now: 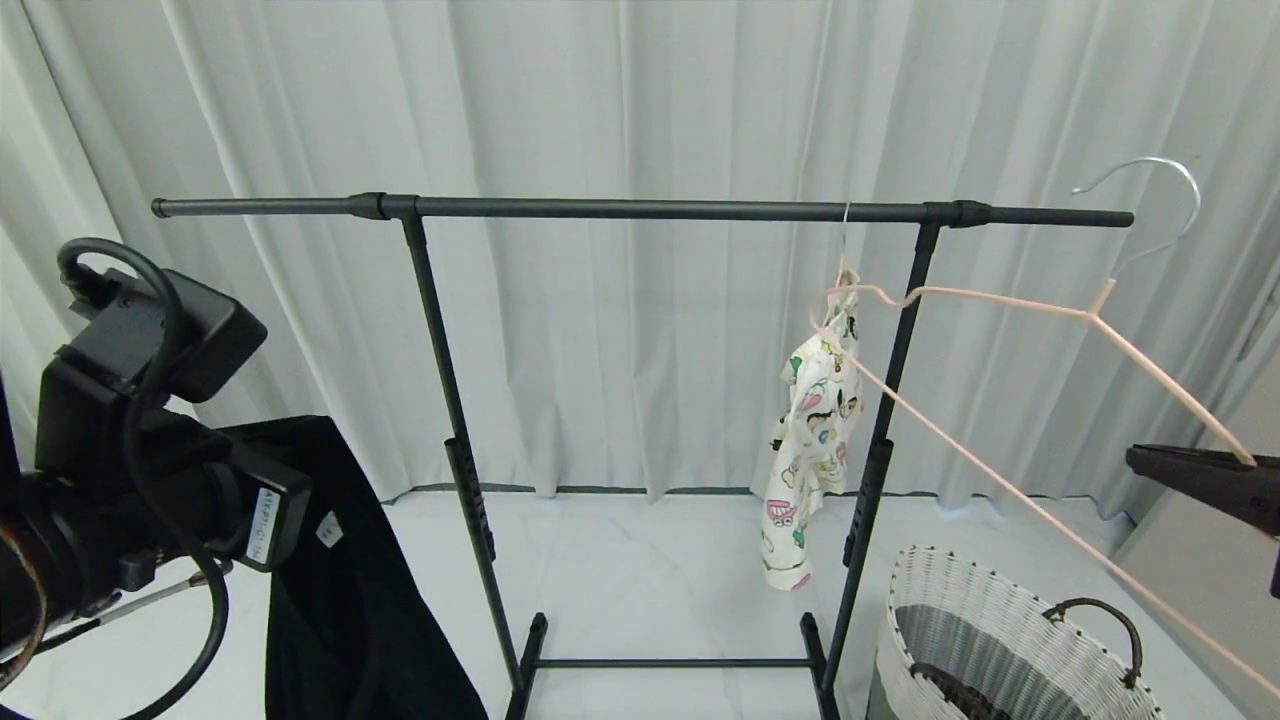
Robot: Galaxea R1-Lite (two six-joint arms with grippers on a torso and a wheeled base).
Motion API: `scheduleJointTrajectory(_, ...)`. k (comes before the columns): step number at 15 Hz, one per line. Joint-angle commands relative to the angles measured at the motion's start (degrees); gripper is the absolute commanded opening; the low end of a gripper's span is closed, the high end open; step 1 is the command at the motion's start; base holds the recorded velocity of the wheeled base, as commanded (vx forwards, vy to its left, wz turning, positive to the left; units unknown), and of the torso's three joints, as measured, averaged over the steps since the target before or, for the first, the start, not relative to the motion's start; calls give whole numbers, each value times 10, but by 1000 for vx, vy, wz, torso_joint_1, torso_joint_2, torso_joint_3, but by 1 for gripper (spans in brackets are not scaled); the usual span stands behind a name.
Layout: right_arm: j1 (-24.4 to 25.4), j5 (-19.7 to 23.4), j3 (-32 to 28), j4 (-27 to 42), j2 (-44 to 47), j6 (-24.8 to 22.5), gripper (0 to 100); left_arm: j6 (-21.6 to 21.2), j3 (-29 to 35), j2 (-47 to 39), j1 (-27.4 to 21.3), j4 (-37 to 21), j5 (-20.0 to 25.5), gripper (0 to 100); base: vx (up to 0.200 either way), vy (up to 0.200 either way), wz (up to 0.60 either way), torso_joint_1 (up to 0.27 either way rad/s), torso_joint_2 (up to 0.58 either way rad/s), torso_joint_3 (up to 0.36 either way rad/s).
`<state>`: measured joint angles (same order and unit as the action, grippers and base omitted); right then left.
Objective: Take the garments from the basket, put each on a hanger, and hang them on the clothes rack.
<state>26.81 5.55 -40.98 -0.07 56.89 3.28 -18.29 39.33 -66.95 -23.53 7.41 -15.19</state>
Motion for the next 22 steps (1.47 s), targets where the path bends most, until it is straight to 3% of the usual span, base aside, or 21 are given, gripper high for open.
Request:
scheduleJointTrajectory(1, 102, 13, -9, 17, 10, 15, 0, 43, -3, -25, -56, 1, -4, 0, 0, 0, 0, 0, 0, 0)
scheduleJointTrajectory(2, 127, 13, -9, 17, 16, 26, 0, 64, 0, -34, -68, 1, -8, 0, 0, 0, 0, 0, 0, 0)
scheduleJointTrajectory(4, 222, 13, -9, 16, 22, 80, 0, 139, 34, -94, -80, 0, -77, 0, 0, 0, 0, 0, 0, 0)
scheduleJointTrajectory(6, 288, 11, 2, 15, 30, 104, 0, 198, 77, -130, -81, -1, -90, 0, 0, 0, 0, 0, 0, 0)
scheduleJointTrajectory(8, 336, 10, 18, 6, 46, 108, 0, 207, 92, -146, -85, -1, -89, 0, 0, 0, 0, 0, 0, 0)
scheduleJointTrajectory(11, 345, 10, 16, -33, 84, 109, 0, 212, 93, -148, -104, -1, -89, 0, 0, 0, 0, 0, 0, 0)
scheduleJointTrajectory(14, 345, 11, 16, -62, 115, 110, 0, 261, 95, -153, -129, 0, -111, 0, 0, 0, 0, 0, 0, 0)
scheduleJointTrajectory(22, 349, 13, 13, -88, 138, 110, 0, 262, 96, -155, -132, 0, -124, 0, 0, 0, 0, 0, 0, 0)
